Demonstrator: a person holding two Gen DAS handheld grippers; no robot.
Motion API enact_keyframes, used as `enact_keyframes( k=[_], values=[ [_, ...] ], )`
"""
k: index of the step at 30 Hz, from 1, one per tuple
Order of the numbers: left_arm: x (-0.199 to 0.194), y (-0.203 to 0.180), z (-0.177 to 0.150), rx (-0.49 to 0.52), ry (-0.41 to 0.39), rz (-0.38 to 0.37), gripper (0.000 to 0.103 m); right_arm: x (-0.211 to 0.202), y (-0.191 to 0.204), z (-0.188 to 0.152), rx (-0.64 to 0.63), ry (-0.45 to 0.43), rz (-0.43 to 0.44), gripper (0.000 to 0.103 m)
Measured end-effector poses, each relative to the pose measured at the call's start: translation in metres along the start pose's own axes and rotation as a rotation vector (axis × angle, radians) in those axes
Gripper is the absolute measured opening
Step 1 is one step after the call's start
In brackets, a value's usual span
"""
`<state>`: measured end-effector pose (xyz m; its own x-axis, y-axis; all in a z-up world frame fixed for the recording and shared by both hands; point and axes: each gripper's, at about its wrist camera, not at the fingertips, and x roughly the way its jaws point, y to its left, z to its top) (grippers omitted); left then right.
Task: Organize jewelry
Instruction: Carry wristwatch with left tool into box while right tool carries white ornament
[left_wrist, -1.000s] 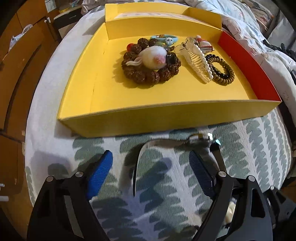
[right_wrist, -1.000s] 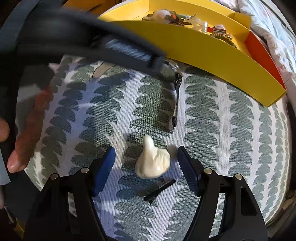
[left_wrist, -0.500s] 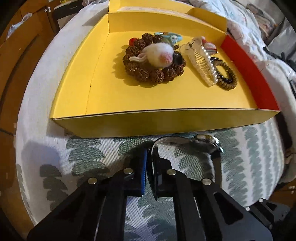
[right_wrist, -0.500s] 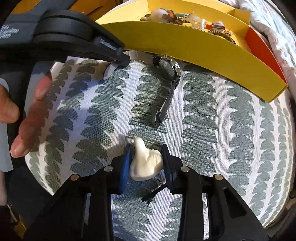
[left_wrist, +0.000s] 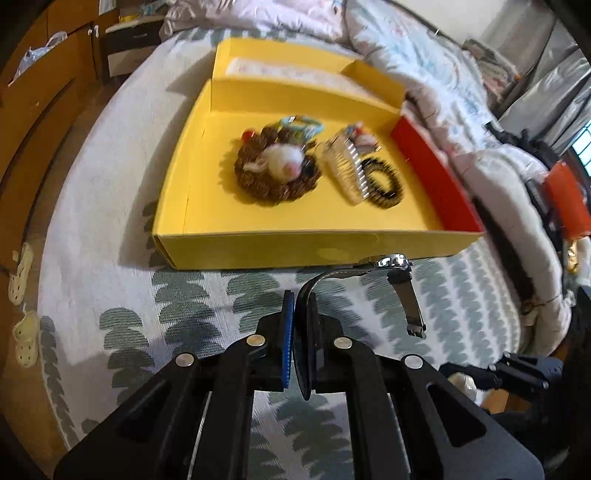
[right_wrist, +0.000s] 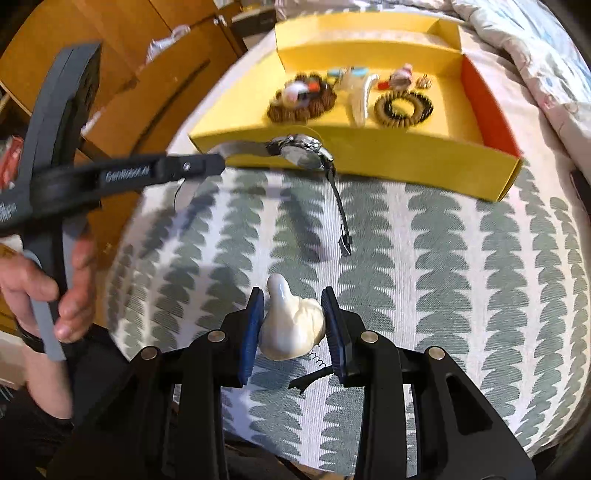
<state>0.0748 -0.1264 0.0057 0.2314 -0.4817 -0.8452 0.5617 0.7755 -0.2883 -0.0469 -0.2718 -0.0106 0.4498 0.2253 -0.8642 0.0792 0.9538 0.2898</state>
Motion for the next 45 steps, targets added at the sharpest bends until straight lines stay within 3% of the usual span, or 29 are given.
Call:
enact_keyframes(
  k=[6, 13, 17, 24, 30, 34, 45],
  values=[
    [-0.04, -0.004, 0.014, -0.006, -0.102, -0.068, 0.007, -0.035, 0.003, 0.033, 0.033, -0.093, 0.052, 0.033],
    [-0.045, -0.004, 0.055, -0.038, -0.15, -0.029, 0.007, -0.062, -0.009, 0.102, 0.063, -0.191, 0.034, 0.033],
    [-0.033, 0.001, 0.081, -0.056, -0.159, 0.025, 0.007, -0.038, -0.027, 0.154, 0.098, -0.186, 0.031, 0.033],
    [0.015, 0.009, 0.132, -0.043, -0.154, 0.107, 0.008, 0.022, -0.062, 0.21, 0.121, -0.134, -0.047, 0.033],
    [0.056, 0.024, 0.156, -0.064, -0.105, 0.117, 0.008, 0.059, -0.092, 0.234, 0.153, -0.086, -0.068, 0.034],
    [0.075, 0.033, 0.165, -0.092, -0.08, 0.08, 0.008, 0.073, -0.102, 0.246, 0.16, -0.07, -0.07, 0.034],
    [0.095, 0.041, 0.157, -0.094, -0.011, 0.084, 0.01, 0.1, -0.108, 0.251, 0.164, -0.017, -0.117, 0.038]
  ],
)
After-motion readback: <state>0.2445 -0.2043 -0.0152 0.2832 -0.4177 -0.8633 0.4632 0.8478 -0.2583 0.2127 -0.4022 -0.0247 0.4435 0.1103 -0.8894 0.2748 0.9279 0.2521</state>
